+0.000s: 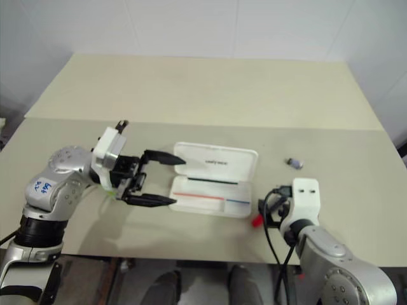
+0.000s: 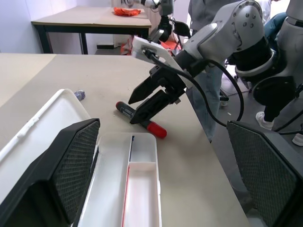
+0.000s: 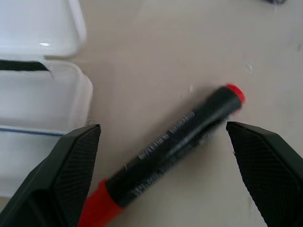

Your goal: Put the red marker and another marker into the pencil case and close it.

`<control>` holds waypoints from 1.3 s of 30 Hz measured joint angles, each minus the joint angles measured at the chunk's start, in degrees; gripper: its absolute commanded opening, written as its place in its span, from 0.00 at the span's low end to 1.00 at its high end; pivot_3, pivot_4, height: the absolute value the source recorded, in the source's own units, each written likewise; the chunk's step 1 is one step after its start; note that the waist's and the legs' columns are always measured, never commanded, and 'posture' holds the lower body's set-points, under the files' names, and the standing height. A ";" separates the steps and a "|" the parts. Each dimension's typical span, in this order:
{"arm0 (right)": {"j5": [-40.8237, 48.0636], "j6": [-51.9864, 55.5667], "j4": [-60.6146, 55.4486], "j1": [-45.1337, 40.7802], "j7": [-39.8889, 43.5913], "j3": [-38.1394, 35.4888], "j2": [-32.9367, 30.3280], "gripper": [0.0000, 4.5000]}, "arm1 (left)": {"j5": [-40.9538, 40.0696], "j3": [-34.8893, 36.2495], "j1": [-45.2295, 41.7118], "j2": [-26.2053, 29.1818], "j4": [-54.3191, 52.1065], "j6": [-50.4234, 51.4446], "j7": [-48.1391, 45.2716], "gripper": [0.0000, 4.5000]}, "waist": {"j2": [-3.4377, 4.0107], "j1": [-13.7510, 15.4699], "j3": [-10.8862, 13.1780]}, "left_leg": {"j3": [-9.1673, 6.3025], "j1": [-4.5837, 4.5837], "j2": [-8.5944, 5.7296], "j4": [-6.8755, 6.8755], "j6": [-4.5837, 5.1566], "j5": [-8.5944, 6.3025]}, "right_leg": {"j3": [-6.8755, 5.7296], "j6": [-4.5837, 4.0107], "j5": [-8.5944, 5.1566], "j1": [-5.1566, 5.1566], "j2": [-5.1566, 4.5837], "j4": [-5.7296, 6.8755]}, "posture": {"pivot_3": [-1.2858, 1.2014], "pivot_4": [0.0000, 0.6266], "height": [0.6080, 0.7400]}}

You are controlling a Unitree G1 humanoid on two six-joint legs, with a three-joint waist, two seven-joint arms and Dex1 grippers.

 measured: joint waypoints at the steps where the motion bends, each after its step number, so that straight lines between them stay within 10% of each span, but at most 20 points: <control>1: -0.71 0.00 -0.01 0.39 -0.51 0.46 0.72 1.00 | -0.01 0.14 0.44 0.35 -0.45 0.00 0.04 1.00 | 0.00 -0.04 0.00 | -0.01 0.01 0.01 0.00 0.00 0.00 | 0.00 0.00 0.00 0.00 0.01 0.01 | 0.52 0.24 1.00; 11: -5.53 -0.01 -0.11 1.13 -2.59 5.59 5.62 1.00 | -0.73 1.06 1.40 1.56 -3.68 1.07 0.81 1.00 | 0.00 -0.14 0.00 | 0.00 0.02 0.02 0.00 0.00 0.00 | 0.00 -0.14 -0.07 -0.02 0.01 0.00 | 0.52 0.24 1.00; 23: -10.56 -0.01 0.12 0.79 -0.85 11.24 4.33 0.13 | -0.88 2.16 1.39 2.72 -3.91 1.24 1.11 1.00 | -0.02 -0.23 -0.02 | 0.01 0.03 0.05 -0.02 0.00 0.00 | -0.02 -0.30 -0.16 -0.02 0.02 -0.03 | 0.52 0.24 1.00; 39: -21.86 -20.03 17.15 1.27 10.43 6.29 -25.88 0.13 | -0.46 2.24 2.03 1.47 -3.57 -1.90 2.14 1.00 | -0.04 -0.06 -0.03 | 0.11 -0.31 -0.08 0.07 0.20 -0.09 | 0.00 0.22 0.25 0.02 -0.11 -0.79 | 0.52 0.24 1.00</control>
